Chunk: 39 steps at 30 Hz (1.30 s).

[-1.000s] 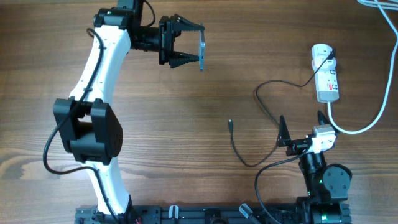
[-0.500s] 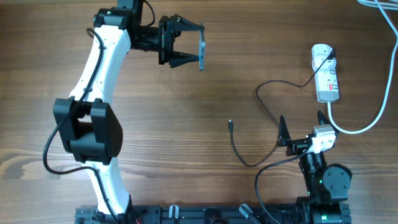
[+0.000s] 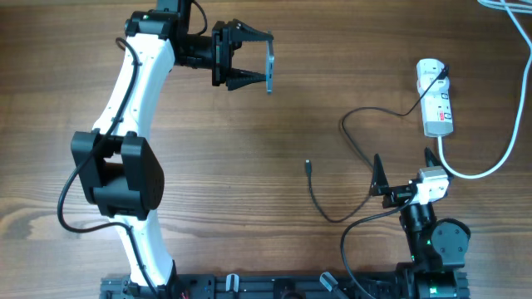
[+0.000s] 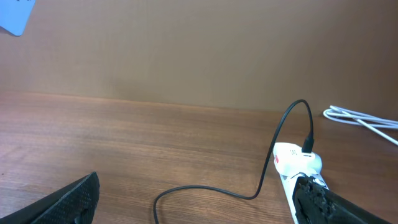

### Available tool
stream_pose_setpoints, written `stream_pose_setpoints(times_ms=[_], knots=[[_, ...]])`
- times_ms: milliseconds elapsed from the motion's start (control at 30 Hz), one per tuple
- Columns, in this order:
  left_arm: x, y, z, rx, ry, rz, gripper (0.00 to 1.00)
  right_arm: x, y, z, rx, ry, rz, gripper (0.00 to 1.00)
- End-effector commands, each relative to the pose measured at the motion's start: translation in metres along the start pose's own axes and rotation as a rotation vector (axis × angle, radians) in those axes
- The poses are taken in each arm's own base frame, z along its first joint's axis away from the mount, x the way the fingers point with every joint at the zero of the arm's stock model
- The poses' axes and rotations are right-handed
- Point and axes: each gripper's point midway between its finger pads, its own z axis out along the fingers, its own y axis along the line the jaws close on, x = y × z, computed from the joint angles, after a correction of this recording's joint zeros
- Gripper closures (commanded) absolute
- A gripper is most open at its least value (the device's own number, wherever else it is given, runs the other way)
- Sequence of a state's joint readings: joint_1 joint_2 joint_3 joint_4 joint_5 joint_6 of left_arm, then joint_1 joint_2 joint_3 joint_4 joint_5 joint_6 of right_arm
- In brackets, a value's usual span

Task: Plug charger to phone and switch on socket

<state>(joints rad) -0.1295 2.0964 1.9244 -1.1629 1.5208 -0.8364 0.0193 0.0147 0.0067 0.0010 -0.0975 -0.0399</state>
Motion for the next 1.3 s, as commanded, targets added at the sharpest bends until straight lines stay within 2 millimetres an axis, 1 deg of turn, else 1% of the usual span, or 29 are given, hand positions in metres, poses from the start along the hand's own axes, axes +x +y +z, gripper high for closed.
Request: stream_pose_setpoints(times_ms=[0,233,333,400,467,533,600,667,733,767,833,900,933,1000,1100,1200,1267], knots=[[0.021,-0.015,-0.005,0.04,0.037,0.032,0.31,-0.001,0.003,0.0,-0.014,-0.007,-0.006,0.0],[0.021,-0.015,-0.005,0.041,0.037,0.036,0.31,-0.001,0.003,0.0,-0.014,-0.007,-0.006,0.0],[0.021,-0.015,-0.004,0.04,0.037,0.035,0.31,-0.001,0.002,0.0,-0.01,-0.007,-0.04,0.0],[0.021,-0.015,-0.005,0.04,0.037,0.035,0.31,-0.01,0.004,0.0,-0.022,-0.041,-0.035,0.0],[0.021,-0.015,-0.005,0.04,0.037,0.035,0.31,-0.02,0.012,-0.001,-0.069,-0.085,-0.039,0.0],[0.021,-0.015,-0.004,0.04,0.037,0.035,0.31,-0.023,0.013,-0.002,-0.073,-0.096,-0.041,0.0],[0.021,-0.015,-0.005,0.04,0.037,0.035,0.31,-0.037,0.015,-0.004,-0.084,-0.154,-0.028,0.0],[0.021,-0.015,-0.004,0.04,0.037,0.035,0.31,-0.051,0.029,-0.008,-0.175,-0.206,0.05,0.0],[0.021,-0.015,-0.004,0.04,0.037,0.035,0.31,-0.068,0.043,-0.016,-0.26,-0.28,0.031,0.0],[0.021,-0.015,-0.004,0.04,0.037,0.035,0.31,-0.075,0.045,-0.018,-0.272,-0.304,0.024,0.0],[0.021,-0.015,-0.005,0.04,0.037,0.035,0.31,-0.084,0.044,-0.02,-0.268,-0.309,0.022,0.0],[0.021,-0.015,-0.004,0.04,0.037,0.035,0.31,-0.09,0.041,-0.02,-0.253,-0.277,0.029,0.0],[0.021,-0.015,-0.004,0.04,0.037,0.035,0.31,-0.093,0.036,-0.018,-0.221,-0.233,0.039,0.0],[0.021,-0.015,-0.004,0.04,0.037,0.035,0.31,-0.094,0.026,-0.012,-0.164,-0.148,0.023,0.0],[0.021,-0.015,-0.004,0.04,0.037,0.035,0.31,-0.088,0.017,0.001,-0.118,-0.049,0.031,0.0],[0.021,-0.015,-0.004,0.04,0.037,0.035,0.31,-0.075,0.016,0.02,-0.121,0.019,0.044,0.0],[0.021,-0.015,-0.004,0.04,0.037,0.035,0.31,-0.066,0.028,0.026,-0.197,0.051,0.054,0.0]])
